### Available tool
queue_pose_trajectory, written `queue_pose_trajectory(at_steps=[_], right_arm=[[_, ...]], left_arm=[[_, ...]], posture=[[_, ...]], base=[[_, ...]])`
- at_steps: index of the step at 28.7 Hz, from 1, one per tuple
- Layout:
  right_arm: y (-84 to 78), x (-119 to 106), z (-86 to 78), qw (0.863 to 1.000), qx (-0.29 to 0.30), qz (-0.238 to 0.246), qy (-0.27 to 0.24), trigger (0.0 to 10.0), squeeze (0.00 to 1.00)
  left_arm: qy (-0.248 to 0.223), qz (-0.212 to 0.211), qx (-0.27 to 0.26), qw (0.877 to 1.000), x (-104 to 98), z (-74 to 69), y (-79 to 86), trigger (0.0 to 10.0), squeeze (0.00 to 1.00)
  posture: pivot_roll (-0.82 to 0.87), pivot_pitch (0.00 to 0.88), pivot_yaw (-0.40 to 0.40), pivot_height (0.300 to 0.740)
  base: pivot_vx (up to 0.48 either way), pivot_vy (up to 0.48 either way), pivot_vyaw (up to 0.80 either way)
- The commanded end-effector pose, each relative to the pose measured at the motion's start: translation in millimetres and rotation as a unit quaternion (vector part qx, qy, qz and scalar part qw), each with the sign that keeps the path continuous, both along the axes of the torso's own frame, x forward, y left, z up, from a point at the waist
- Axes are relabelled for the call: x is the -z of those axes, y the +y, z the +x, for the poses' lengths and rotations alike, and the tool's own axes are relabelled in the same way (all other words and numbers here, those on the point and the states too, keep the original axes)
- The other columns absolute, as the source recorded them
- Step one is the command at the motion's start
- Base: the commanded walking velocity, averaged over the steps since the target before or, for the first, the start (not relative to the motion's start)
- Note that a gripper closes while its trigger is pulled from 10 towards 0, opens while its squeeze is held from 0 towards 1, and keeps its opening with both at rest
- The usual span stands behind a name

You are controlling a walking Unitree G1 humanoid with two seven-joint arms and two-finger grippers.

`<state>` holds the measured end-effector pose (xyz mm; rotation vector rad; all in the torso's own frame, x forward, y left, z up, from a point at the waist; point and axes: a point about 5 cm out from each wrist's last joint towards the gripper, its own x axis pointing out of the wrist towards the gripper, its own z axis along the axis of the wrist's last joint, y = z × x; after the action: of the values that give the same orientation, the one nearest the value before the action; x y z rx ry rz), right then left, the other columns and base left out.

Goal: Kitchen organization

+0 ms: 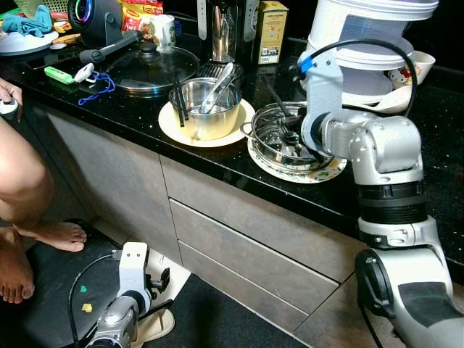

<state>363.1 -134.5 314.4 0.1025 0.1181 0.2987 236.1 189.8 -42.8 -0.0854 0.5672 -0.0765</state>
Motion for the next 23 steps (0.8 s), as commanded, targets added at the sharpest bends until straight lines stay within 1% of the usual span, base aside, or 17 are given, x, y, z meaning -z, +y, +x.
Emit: queue_pose_trajectory(at_steps=[1,4,5,6,7,8,9,10,11,13,14,15,18,19,20,22,23], right_arm=[[-2.2,-21,-4.1,0.997,-0.009,0.05,-0.06,0.0,0.0],[-2.4,-37,-10.4,0.985,-0.047,0.119,-0.117,0.3,0.0],[-2.3,-39,-12.5,0.982,-0.057,0.13,-0.127,3.2,0.0],[-2.6,-43,-15.4,0.975,-0.07,0.155,-0.145,9.1,0.0],[-2.6,-43,-15.4,0.975,-0.07,0.155,-0.145,9.1,0.0],[-3.1,-45,-17.9,0.968,-0.081,0.177,-0.158,10.0,0.0],[-3.1,-45,-17.9,0.968,-0.081,0.177,-0.158,10.0,0.0],[-2.7,-46,-21.2,0.96,-0.102,0.2,-0.169,10.0,0.0],[-2.7,-46,-21.2,0.96,-0.102,0.2,-0.169,10.0,0.0],[-2.7,-45,-25.9,0.942,-0.136,0.247,-0.181,10.0,0.0],[-2.7,-45,-25.9,0.942,-0.136,0.247,-0.181,10.0,0.0],[-2.7,-44,-26.9,0.935,-0.146,0.267,-0.183,10.0,0.0],[-4.1,-40,-27.3,0.93,-0.149,0.277,-0.189,10.0,0.0],[-2.1,-27,-26.9,0.935,-0.147,0.262,-0.188,10.0,0.0],[-2.1,-27,-26.9,0.935,-0.147,0.262,-0.188,10.0,0.0],[0.8,-17,-26.7,0.939,-0.146,0.249,-0.187,10.0,0.0],[0.8,-17,-26.7,0.939,-0.146,0.249,-0.187,10.0,0.0]], left_arm=[[0.006,-0.005,-0.003,1.0,4,-5.1,-0.7,10.0,0.0],[0.005,-0.007,-0.002,1.0,3,-5.4,-0.8,10.0,0.0],[0.004,-0.008,-0.001,1.0,3,-5.5,-0.9,10.0,0.0],[0.003,-0.01,0.0,1.0,3,-5.5,-1.0,10.0,0.0],[0.003,-0.01,0.0,1.0,3,-5.5,-1.0,10.0,0.0],[0.001,-0.013,0.001,1.0,3,-5.3,-1.2,10.0,0.0],[0.001,-0.013,0.001,1.0,3,-5.3,-1.2,10.0,0.0],[-0.002,-0.017,0.004,1.0,2,-5.0,-1.7,10.0,0.0],[-0.002,-0.017,0.004,1.0,2,-5.0,-1.7,10.0,0.0],[-0.017,-0.024,0.008,1.0,-1,-2.4,-2.3,10.0,0.0],[-0.017,-0.024,0.008,1.0,-1,-2.4,-2.3,10.0,0.0],[-0.024,-0.026,0.009,0.999,-2,-1.0,-2.4,10.0,0.0],[-0.047,-0.029,0.018,0.998,-8,4.9,-2.7,10.0,0.0],[-0.088,-0.032,0.036,0.995,-21,15.8,-3.5,10.0,0.0],[-0.088,-0.032,0.036,0.995,-21,15.8,-3.5,10.0,0.0],[-0.128,-0.035,0.049,0.99,-33,25.6,-4.2,10.0,0.0],[-0.128,-0.035,0.049,0.99,-33,25.6,-4.2,10.0,0.0]], posture=[[-0.04,0.049,-0.037,0.74],[-0.04,0.045,-0.032,0.74],[-0.04,0.045,-0.031,0.74],[-0.04,0.046,-0.03,0.74],[-0.04,0.046,-0.03,0.74],[-0.04,0.047,-0.027,0.74],[-0.04,0.047,-0.027,0.74],[-0.04,0.05,-0.024,0.74],[-0.04,0.05,-0.024,0.74],[-0.04,0.052,-0.019,0.74],[-0.04,0.052,-0.019,0.74],[-0.04,0.055,-0.018,0.74],[-0.03,0.057,-0.015,0.74],[-0.03,0.059,-0.014,0.74],[-0.03,0.059,-0.014,0.74],[-0.03,0.061,-0.011,0.74],[-0.03,0.061,-0.011,0.74]], base=[[0.0,0.0,0.0],[0.0,0.0,0.0],[0.0,0.0,0.0],[0.0,0.0,0.0],[0.0,0.0,0.0],[0.0,0.0,0.0],[0.0,0.0,0.0],[0.0,0.0,0.0],[0.0,0.0,0.0],[0.0,0.0,0.0],[0.0,0.0,0.0],[0.0,0.0,0.0],[0.0,0.0,0.0],[0.0,0.0,0.0],[0.0,0.0,0.0],[0.0,0.0,0.0],[0.0,0.0,0.0]])
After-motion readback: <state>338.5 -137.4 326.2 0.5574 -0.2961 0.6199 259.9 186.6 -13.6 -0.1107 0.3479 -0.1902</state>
